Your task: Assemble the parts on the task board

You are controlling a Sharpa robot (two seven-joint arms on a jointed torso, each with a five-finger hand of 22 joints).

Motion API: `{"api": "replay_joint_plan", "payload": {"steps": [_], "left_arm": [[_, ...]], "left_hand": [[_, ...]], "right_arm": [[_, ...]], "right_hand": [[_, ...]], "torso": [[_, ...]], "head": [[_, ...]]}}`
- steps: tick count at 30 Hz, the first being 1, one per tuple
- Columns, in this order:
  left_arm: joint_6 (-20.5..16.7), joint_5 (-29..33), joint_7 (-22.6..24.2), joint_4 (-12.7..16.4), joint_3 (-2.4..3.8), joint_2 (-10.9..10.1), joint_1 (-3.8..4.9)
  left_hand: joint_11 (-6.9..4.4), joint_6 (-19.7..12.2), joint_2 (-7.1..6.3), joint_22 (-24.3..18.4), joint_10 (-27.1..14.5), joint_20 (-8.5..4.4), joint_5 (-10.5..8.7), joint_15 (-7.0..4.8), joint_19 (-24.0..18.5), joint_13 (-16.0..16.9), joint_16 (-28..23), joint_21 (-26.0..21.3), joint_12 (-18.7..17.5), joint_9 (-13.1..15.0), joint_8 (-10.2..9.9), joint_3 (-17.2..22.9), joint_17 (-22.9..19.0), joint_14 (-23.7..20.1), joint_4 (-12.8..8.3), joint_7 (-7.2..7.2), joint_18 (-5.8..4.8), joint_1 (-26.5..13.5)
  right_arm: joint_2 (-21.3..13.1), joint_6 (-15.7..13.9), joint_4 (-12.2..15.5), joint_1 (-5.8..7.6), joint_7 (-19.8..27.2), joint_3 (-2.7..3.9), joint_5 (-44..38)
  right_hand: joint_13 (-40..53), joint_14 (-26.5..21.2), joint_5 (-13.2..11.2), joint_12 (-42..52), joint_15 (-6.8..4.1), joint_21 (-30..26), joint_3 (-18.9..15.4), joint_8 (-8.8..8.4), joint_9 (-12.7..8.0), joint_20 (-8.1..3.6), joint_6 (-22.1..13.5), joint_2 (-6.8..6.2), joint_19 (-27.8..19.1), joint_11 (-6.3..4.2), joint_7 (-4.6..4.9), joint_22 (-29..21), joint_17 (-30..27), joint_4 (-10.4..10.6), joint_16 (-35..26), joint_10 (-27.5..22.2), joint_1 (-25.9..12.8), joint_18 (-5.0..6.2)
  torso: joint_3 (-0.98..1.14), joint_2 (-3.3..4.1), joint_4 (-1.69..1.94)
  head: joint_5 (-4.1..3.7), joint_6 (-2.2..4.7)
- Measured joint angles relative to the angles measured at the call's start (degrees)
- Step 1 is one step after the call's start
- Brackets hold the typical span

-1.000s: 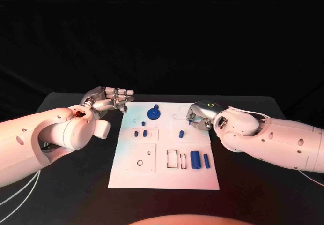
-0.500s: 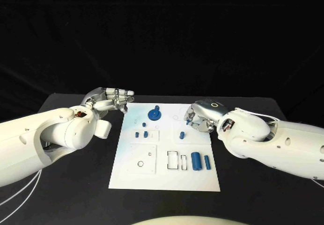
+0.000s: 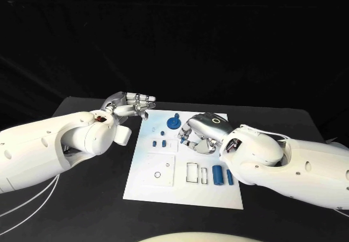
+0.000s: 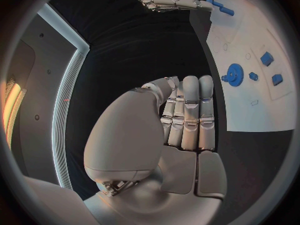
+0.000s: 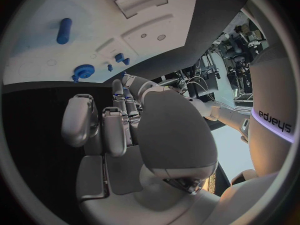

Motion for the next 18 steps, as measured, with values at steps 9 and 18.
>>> {"api": "replay_joint_plan", "payload": {"steps": [9,18], "left_arm": [[0.0,0.6,0.0,-0.2,-0.02,0.4,0.02],[0.0,1.2,0.0,-0.1,-0.05,0.8,0.02]], "left_hand": [[0.0,0.0,0.0,0.0,0.0,0.0,0.0,0.0,0.0,0.0,0.0,0.0,0.0,0.0,0.0,0.0,0.0,0.0,0.0,0.0,-0.01,0.0],[0.0,0.0,0.0,0.0,0.0,0.0,0.0,0.0,0.0,0.0,0.0,0.0,0.0,0.0,0.0,0.0,0.0,0.0,0.0,0.0,-0.01,0.0]], "right_arm": [[5.3,0.8,-4.1,-2.3,1.5,-0.64,1.5],[7.7,1.9,-7.0,-4.32,2.1,-0.98,2.0]], "right_hand": [[0.0,0.0,0.4,-0.2,0.0,0.0,0.2,-0.11,0.0,0.0,0.0,0.02,0.0,-0.1,0.0,0.0,0.0,-0.2,0.0,0.1,-0.5,0.0],[-0.1,0.0,0.4,-0.2,0.0,0.0,0.1,-0.23,0.0,0.0,0.0,0.16,0.0,-0.09,-0.01,0.0,0.0,-0.2,0.0,0.1,-0.6,0.0]], "torso": [[-0.07,-0.02,0.08],[-0.09,0.03,0.12]], "head": [[2.13,-0.51],[3.72,-1.33]]}}
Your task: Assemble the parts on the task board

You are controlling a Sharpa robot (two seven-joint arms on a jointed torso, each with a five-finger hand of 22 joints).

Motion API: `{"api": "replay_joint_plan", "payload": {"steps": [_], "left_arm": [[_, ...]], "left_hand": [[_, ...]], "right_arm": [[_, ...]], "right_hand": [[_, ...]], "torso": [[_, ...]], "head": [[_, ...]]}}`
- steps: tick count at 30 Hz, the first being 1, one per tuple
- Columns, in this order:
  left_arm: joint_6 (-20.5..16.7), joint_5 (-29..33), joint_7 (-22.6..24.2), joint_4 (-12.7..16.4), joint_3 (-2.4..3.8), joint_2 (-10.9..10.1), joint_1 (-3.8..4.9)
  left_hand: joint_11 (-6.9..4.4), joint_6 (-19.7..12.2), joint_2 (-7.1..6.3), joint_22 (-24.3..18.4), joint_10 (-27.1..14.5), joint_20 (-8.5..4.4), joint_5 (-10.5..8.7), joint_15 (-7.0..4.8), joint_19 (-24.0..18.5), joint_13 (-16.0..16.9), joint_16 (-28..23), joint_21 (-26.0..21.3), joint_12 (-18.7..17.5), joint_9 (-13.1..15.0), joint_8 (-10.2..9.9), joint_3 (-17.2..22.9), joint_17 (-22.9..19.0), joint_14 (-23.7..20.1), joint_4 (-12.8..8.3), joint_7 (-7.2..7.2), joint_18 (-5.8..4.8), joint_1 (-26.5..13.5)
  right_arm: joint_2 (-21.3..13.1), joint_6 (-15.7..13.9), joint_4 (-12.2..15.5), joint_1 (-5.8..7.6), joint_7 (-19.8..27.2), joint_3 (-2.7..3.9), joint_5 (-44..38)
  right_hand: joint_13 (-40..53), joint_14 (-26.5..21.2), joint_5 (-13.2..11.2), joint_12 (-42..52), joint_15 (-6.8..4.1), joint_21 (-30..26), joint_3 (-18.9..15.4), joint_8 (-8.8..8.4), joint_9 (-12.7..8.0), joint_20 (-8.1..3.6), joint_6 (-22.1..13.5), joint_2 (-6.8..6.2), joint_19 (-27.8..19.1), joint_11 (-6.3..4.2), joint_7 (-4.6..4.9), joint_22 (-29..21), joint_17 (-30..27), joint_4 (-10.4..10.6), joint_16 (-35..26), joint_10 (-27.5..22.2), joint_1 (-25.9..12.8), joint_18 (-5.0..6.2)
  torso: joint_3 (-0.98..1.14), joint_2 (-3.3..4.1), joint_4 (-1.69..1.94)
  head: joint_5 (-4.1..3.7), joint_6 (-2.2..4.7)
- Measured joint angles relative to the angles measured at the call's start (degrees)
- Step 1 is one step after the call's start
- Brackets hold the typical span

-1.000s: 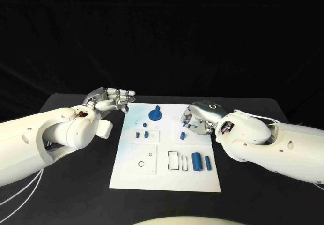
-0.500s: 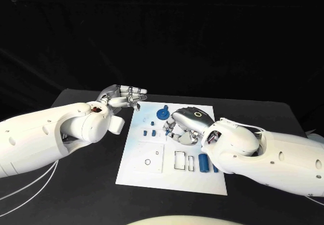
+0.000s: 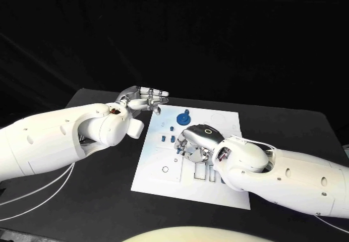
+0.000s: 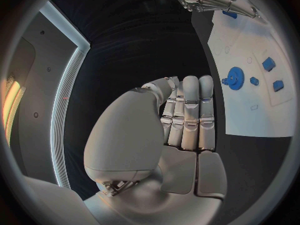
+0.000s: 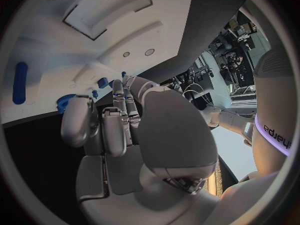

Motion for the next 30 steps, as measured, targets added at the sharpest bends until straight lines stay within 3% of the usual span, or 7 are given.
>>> {"api": "replay_joint_plan", "payload": {"steps": [12,30], "left_arm": [[0.0,0.3,-0.1,0.0,-0.01,0.3,0.02],[0.1,0.5,-0.2,-0.1,-0.01,0.6,0.02]], "left_hand": [[0.0,0.0,0.0,0.0,0.0,0.0,0.0,0.0,0.0,0.0,0.0,0.0,0.0,0.0,0.0,0.0,0.0,0.0,0.0,0.0,0.0,0.0],[0.0,0.0,0.23,0.0,0.0,0.0,0.0,0.0,0.0,0.0,0.0,0.0,0.3,0.0,0.0,0.0,0.0,0.0,0.0,0.0,0.0,-0.2]], "right_arm": [[1.1,0.6,-1.5,-1.34,0.4,-0.12,0.0],[2.1,1.4,-2.6,-2.26,0.4,-0.25,-0.1]], "right_hand": [[0.0,0.0,0.0,0.0,0.0,0.0,0.0,-0.21,0.0,0.0,0.1,-0.07,0.0,0.01,0.21,0.0,0.0,0.0,0.0,0.0,-0.1,0.0],[-0.1,0.0,0.0,0.0,0.0,-0.4,0.0,-0.44,0.0,0.0,0.0,-0.15,0.0,0.02,0.2,0.0,0.0,0.0,0.0,0.0,-0.1,0.0]], "torso": [[0.07,0.04,-0.07],[0.05,0.01,-0.07]], "head": [[1.17,-0.81],[1.86,-1.37]]}}
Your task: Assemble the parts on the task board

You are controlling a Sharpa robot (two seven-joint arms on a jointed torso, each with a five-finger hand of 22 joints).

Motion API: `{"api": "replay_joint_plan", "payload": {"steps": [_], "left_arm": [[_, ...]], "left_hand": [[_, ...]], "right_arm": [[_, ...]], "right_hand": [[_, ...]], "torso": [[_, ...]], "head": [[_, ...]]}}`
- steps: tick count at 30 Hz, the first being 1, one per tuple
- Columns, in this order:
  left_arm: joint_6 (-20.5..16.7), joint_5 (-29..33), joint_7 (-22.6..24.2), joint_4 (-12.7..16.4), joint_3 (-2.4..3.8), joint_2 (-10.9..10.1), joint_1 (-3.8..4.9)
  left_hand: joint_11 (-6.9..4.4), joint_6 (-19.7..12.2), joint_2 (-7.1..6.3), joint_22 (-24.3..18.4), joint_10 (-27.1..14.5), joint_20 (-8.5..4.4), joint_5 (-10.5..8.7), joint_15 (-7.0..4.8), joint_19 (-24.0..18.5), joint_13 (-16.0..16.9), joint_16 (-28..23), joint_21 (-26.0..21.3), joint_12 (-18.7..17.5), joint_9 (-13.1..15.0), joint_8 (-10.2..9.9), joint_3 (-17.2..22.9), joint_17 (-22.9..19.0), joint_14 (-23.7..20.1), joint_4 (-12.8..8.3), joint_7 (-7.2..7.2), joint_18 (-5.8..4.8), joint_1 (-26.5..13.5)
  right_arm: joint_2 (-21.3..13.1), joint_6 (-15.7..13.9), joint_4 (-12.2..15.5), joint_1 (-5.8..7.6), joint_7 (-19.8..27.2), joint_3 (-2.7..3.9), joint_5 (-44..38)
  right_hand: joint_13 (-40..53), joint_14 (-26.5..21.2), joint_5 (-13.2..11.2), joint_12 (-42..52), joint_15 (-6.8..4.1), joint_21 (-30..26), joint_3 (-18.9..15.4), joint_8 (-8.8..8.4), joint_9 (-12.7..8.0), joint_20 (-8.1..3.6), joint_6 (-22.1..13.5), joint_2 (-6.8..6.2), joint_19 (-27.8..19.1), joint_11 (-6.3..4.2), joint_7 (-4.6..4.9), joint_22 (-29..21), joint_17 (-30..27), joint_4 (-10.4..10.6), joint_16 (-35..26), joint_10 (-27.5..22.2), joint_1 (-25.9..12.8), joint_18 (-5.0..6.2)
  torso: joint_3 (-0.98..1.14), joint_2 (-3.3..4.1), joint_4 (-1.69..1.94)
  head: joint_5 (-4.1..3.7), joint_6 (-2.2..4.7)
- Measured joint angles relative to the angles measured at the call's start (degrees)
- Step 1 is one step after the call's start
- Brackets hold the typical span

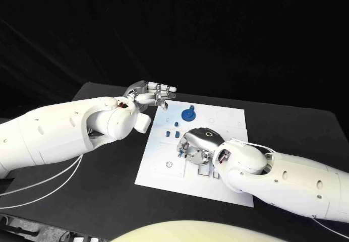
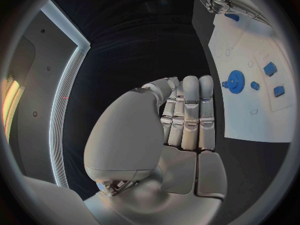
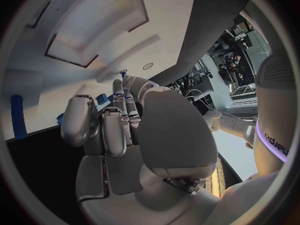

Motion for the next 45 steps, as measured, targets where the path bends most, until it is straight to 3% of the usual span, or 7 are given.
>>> {"api": "replay_joint_plan", "payload": {"steps": [30,33,38,45], "left_arm": [[0.3,0.1,-0.4,0.0,0.0,0.0,0.02],[0.3,0.1,-0.5,0.0,0.0,0.0,0.02],[0.4,0.1,-0.5,0.0,0.0,0.0,0.02],[0.5,0.1,-0.6,-0.1,0.0,0.0,0.03]], "left_hand": [[0.21,0.0,0.0,-0.1,-0.2,0.0,0.0,0.0,0.0,0.0,0.0,-0.2,0.0,0.0,0.0,-0.2,-0.1,0.0,-0.2,0.0,-0.01,0.0],[0.21,0.0,0.0,-0.1,-0.2,0.0,0.0,0.0,0.0,0.0,0.0,-0.2,0.0,0.0,0.0,-0.2,-0.1,0.0,-0.2,0.0,0.0,0.0],[0.21,0.0,0.0,-0.1,-0.2,0.0,0.0,0.0,0.0,0.0,0.0,-0.2,0.0,0.0,0.0,-0.2,0.0,0.0,-0.2,0.0,0.0,0.0],[0.0,0.0,0.0,-0.1,-0.4,0.21,0.0,0.0,-0.2,0.0,0.0,-0.2,0.0,0.0,0.0,-0.2,0.0,0.0,-0.2,0.0,-0.01,0.0]], "right_arm": [[1.4,2.0,-1.2,-0.4,-0.5,-0.06,-1.0],[1.5,2.2,-1.3,-0.39,-0.5,-0.05,-1.1],[1.4,2.3,-1.2,-0.4,-0.5,-0.11,-1.1],[0.5,1.3,-0.4,-0.55,-0.4,-0.24,-1.1]], "right_hand": [[-0.1,0.0,0.2,-0.5,0.0,-1.0,0.0,0.06,0.1,0.0,-0.2,-0.05,0.0,0.11,-0.03,0.0,-0.2,0.0,0.0,0.1,-1.1,0.0],[-0.3,0.0,0.6,-1.4,0.02,-1.1,-0.2,-0.46,0.0,0.32,-1.1,-0.3,-0.3,0.75,0.52,0.0,-0.3,-0.2,0.0,-1.3,-2.3,0.0],[-1.0,-0.1,0.9,-2.9,0.98,-2.2,-0.9,-0.82,-0.9,0.73,-3.6,-1.19,-0.7,1.57,1.42,0.0,-0.5,-0.2,0.0,-3.9,-3.9,0.0],[-1.2,0.1,0.5,-3.7,1.35,-3.9,-1.8,-0.82,-1.5,1.24,-5.2,-1.78,-1.2,2.33,1.74,0.0,-1.1,-0.4,0.0,-6.5,-4.5,0.0]], "torso": [[-0.02,-0.03,-0.02],[-0.02,-0.03,-0.02],[-0.02,-0.04,-0.04],[0.02,-0.07,-0.05]], "head": [[0.25,-0.23],[0.2,-0.24],[0.2,-0.25],[0.07,-0.09]]}}
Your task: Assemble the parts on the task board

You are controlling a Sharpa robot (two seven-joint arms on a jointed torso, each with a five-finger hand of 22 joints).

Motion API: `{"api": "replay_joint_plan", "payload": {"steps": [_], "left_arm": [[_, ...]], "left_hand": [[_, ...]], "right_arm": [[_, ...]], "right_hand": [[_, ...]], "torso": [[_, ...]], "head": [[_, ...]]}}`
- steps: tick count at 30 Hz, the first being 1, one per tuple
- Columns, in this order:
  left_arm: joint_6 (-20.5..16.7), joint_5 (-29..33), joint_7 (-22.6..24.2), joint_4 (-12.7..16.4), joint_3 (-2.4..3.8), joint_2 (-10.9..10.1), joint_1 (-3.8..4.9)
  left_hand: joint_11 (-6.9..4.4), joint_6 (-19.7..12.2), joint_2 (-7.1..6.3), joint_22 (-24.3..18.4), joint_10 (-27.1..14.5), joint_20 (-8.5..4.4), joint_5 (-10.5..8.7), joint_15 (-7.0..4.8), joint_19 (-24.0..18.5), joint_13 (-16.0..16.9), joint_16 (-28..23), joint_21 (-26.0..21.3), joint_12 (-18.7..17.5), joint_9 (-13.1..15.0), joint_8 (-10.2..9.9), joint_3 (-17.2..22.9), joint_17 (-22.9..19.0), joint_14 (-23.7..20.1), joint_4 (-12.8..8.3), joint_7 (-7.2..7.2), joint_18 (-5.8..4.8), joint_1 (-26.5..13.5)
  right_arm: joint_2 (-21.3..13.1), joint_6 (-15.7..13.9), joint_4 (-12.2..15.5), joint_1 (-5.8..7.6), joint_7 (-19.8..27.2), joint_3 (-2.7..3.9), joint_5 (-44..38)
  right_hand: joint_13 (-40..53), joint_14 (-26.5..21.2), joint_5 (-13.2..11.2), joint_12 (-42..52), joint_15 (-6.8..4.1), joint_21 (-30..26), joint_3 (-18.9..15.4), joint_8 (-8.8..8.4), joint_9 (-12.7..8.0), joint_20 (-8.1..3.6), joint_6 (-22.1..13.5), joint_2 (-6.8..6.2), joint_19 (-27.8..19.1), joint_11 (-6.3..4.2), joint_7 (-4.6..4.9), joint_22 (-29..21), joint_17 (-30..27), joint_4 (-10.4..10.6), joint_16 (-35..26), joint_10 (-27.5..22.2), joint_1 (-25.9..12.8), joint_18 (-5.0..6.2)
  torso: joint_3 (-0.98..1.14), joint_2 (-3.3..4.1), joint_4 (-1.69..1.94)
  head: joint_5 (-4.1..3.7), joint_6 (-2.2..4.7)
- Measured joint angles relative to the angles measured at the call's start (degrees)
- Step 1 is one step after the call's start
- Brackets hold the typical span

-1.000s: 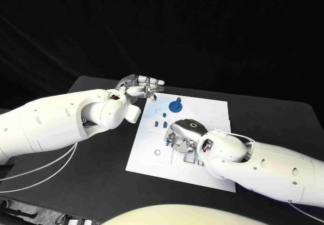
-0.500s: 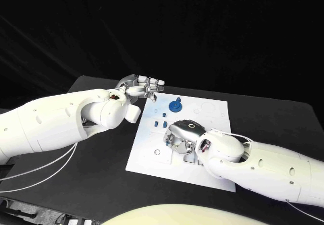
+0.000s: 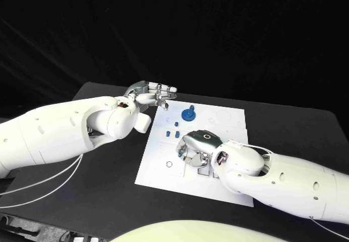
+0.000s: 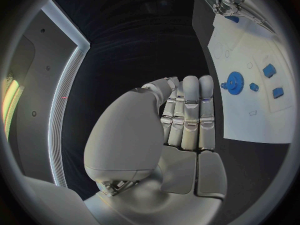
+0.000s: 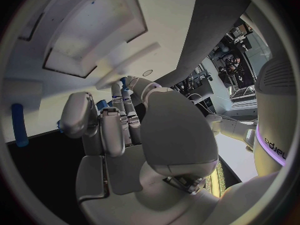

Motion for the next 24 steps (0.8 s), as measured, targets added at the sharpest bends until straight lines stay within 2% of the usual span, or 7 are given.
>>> {"api": "replay_joint_plan", "payload": {"steps": [6,10,15,18,21,24], "left_arm": [[0.1,0.0,-0.1,-0.1,0.0,0.0,0.01],[0.1,0.0,-0.1,-0.2,-0.01,-0.1,0.01],[0.2,0.0,-0.2,-0.2,-0.02,-0.3,0.01],[0.3,0.0,-0.2,-0.2,-0.02,-0.4,0.01],[0.3,0.0,-0.2,-0.2,-0.03,-0.4,0.01],[0.4,0.0,-0.2,-0.2,-0.03,-0.5,0.01]], "left_hand": [[0.0,0.0,0.0,0.0,0.0,0.0,0.0,0.0,0.0,0.0,0.0,0.0,0.0,0.0,0.0,0.0,0.0,0.0,0.0,0.0,0.0,0.0],[0.0,0.0,0.0,-0.1,0.0,0.0,0.0,0.0,0.0,0.0,0.0,-0.2,0.0,0.0,0.0,0.0,0.0,0.0,0.0,0.0,0.0,0.0],[0.0,0.0,0.0,-0.1,0.0,0.0,0.0,0.0,0.0,0.0,0.0,-0.2,0.0,0.0,0.0,0.0,0.0,0.0,0.0,0.0,0.0,0.0],[0.0,0.0,0.0,-0.1,0.0,0.0,0.0,0.0,0.0,0.0,0.0,-0.2,0.0,0.0,0.0,0.0,0.0,0.0,0.0,0.0,0.0,0.0],[0.0,0.0,0.0,-0.1,0.0,0.0,0.0,0.0,0.0,0.0,0.0,-0.2,0.0,0.0,0.0,0.0,0.0,0.0,0.0,0.0,0.0,0.0],[0.0,0.0,0.0,-0.1,0.0,0.0,0.0,0.0,0.0,0.0,0.0,-0.2,0.0,0.0,0.0,0.0,0.0,0.0,0.0,0.0,0.0,0.0]], "right_arm": [[-2.3,-1.4,2.2,0.19,-0.1,0.07,0.0],[-5.1,-2.3,4.9,0.96,-0.1,0.48,0.0],[-9.2,-3.2,7.6,3.2,-0.1,1.04,0.5],[-11.9,-3.3,8.5,5.19,-0.1,1.14,2.0],[-14.3,-3.0,8.3,6.95,-0.1,1.33,3.8],[-15.7,-2.3,7.5,7.81,-0.2,1.36,5.1]], "right_hand": [[0.1,0.0,0.0,0.0,0.0,-0.1,0.0,0.0,0.0,0.0,0.0,0.0,0.0,0.0,0.0,0.0,-0.3,0.0,0.0,0.0,0.0,0.0],[0.3,0.0,0.0,0.6,0.0,-1.1,-0.2,0.0,-0.1,0.2,-0.3,-0.01,-0.2,0.0,-0.3,0.0,-1.0,-0.2,-0.4,0.0,0.0,0.0],[0.5,0.0,0.0,1.8,0.0,-1.5,-0.5,0.0,-0.3,0.2,-0.5,-0.04,-0.2,-0.94,-0.51,0.0,-1.7,-0.3,-0.8,0.9,0.0,-0.01],[0.5,0.0,-0.5,1.9,0.0,-2.2,-1.1,0.0,-0.4,0.2,-0.7,-0.6,-0.2,-1.04,-0.67,0.0,-2.1,-0.1,-1.1,1.0,-0.6,0.0],[0.4,0.0,-0.5,1.9,0.0,-2.6,-2.4,0.0,-0.7,0.2,-1.1,-1.06,-0.2,-1.01,-1.11,0.0,-2.4,0.0,-1.3,1.0,-1.6,0.0],[0.2,0.0,-0.5,1.9,0.0,-4.1,-4.1,0.0,-1.0,0.31,-1.5,-1.37,-0.8,-0.6,-0.75,0.0,-2.5,0.2,-1.4,-1.0,-2.0,-0.01]], "torso": [[0.01,-0.02,0.01],[0.01,-0.02,-0.02],[0.0,-0.01,-0.04],[-0.02,-0.01,-0.04],[-0.03,-0.01,-0.05],[-0.05,-0.03,-0.07]], "head": [[-0.05,0.21],[-0.18,0.38],[-0.51,0.65],[-0.84,0.83],[-1.13,1.03],[-1.39,1.24]]}}
